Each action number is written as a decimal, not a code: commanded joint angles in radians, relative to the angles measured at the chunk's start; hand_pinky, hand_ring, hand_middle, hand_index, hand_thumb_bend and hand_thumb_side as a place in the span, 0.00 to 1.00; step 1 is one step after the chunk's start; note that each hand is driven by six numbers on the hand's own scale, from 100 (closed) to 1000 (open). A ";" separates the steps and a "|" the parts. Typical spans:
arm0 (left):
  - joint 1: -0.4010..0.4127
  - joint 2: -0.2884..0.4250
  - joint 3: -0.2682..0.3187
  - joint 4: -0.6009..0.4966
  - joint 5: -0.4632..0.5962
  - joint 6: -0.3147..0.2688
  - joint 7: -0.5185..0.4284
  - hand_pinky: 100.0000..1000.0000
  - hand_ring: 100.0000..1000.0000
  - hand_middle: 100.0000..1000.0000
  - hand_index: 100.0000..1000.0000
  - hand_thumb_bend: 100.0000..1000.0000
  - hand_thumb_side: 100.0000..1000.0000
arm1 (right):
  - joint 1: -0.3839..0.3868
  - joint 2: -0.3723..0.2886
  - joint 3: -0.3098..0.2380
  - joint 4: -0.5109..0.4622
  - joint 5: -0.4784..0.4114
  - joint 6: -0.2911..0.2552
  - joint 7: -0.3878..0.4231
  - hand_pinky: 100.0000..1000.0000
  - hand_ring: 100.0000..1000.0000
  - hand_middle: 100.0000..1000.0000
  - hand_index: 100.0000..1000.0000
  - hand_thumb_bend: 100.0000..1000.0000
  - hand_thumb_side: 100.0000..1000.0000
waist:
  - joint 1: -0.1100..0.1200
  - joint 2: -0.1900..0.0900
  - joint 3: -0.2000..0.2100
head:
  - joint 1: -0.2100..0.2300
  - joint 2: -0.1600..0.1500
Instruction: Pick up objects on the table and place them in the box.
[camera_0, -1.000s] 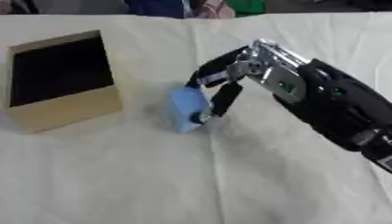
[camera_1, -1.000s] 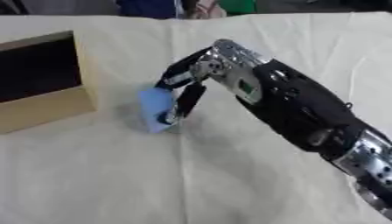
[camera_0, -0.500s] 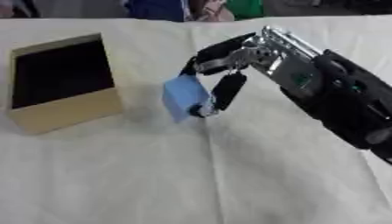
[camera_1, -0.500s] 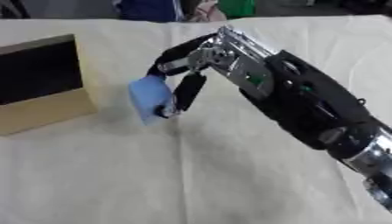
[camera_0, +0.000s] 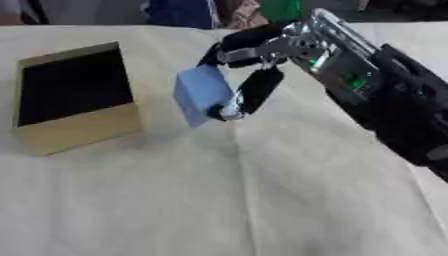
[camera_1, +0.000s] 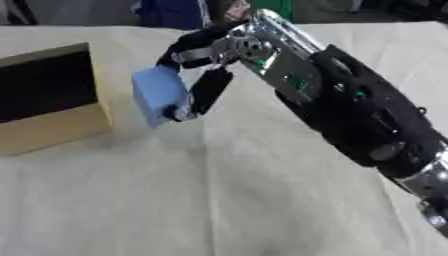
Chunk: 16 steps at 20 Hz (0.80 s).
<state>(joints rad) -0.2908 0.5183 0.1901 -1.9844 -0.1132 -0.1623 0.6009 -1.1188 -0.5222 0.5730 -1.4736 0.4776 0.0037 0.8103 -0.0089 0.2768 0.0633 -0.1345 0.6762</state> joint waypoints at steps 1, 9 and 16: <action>-0.015 0.017 0.008 -0.016 0.006 -0.004 -0.001 0.68 0.86 0.61 0.76 0.00 0.98 | -0.038 0.020 -0.031 -0.019 0.015 0.012 -0.017 0.90 0.89 0.76 0.90 0.00 0.53 | 0.004 -0.024 0.004 | -0.002 -0.006; -0.026 0.015 -0.001 -0.016 0.013 -0.006 -0.011 0.68 0.86 0.61 0.77 0.00 0.98 | -0.104 0.188 -0.078 0.092 0.103 0.018 -0.078 0.91 0.89 0.76 0.89 0.00 0.56 | 0.011 -0.034 0.018 | -0.029 -0.010; -0.037 0.010 -0.007 -0.016 0.020 -0.009 -0.018 0.68 0.86 0.61 0.77 0.00 0.98 | -0.148 0.348 -0.159 0.276 0.200 0.006 -0.158 0.90 0.88 0.75 0.90 0.00 0.55 | 0.015 -0.039 0.038 | -0.057 -0.023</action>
<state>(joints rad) -0.3158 0.5120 0.1819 -1.9844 -0.0987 -0.1699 0.5874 -1.2385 -0.1937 0.4412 -1.2204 0.6569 0.0112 0.6699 -0.0018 0.2587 0.1000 -0.1848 0.6661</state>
